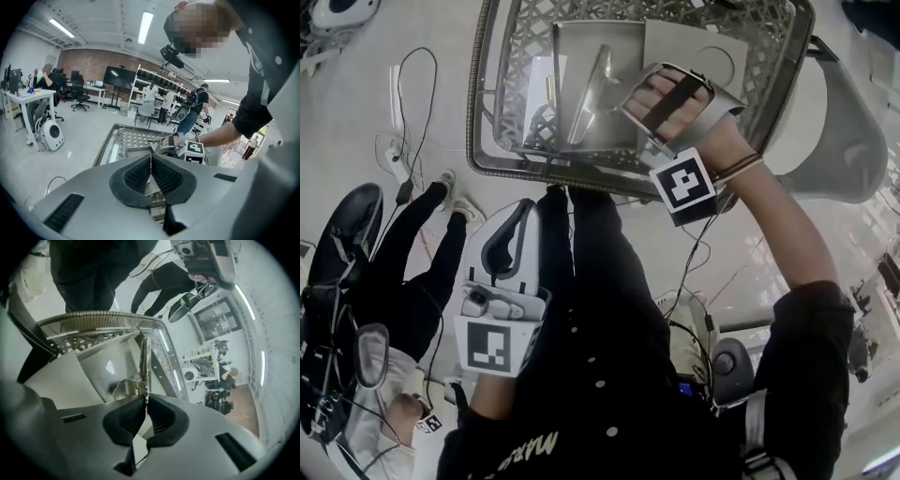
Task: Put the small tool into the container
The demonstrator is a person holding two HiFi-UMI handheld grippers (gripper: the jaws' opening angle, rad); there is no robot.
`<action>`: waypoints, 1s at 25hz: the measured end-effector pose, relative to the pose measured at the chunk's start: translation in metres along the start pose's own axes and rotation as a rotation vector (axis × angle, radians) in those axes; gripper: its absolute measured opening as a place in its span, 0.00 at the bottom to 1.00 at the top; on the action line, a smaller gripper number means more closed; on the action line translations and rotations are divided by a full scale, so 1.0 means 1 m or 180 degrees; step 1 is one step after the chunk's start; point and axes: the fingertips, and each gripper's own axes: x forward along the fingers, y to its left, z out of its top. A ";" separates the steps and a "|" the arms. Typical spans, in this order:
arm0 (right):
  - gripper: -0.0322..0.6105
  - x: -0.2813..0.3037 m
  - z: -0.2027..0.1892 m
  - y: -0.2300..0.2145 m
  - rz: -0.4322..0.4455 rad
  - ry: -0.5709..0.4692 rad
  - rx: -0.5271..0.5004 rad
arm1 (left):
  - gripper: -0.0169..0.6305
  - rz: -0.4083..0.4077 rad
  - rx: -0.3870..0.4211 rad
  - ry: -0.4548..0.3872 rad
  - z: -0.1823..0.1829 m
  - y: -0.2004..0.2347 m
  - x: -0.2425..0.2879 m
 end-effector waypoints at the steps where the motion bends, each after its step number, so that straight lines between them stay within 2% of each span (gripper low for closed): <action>1: 0.08 0.004 0.000 0.003 -0.0010 0.0026 -0.0092 | 0.07 0.0020 -0.0015 0.0017 -0.002 0.002 0.000; 4: 0.08 0.011 -0.001 0.009 -0.0026 0.0120 -0.0279 | 0.07 0.0060 -0.0077 0.0075 -0.010 0.005 0.001; 11: 0.09 0.023 0.005 0.019 0.0046 0.0102 -0.0372 | 0.07 0.0096 -0.0131 0.0124 -0.018 0.009 0.004; 14: 0.09 0.023 0.006 0.019 0.0051 0.0097 -0.0265 | 0.07 0.0094 -0.0104 0.0130 -0.018 0.011 0.004; 20: 0.22 0.019 0.007 0.020 0.0185 0.0028 0.0091 | 0.07 0.0063 -0.0025 0.0058 -0.012 0.013 0.001; 25: 0.26 0.007 0.004 0.015 0.0222 0.0013 0.0217 | 0.07 0.0070 0.0042 0.0069 -0.006 0.012 -0.003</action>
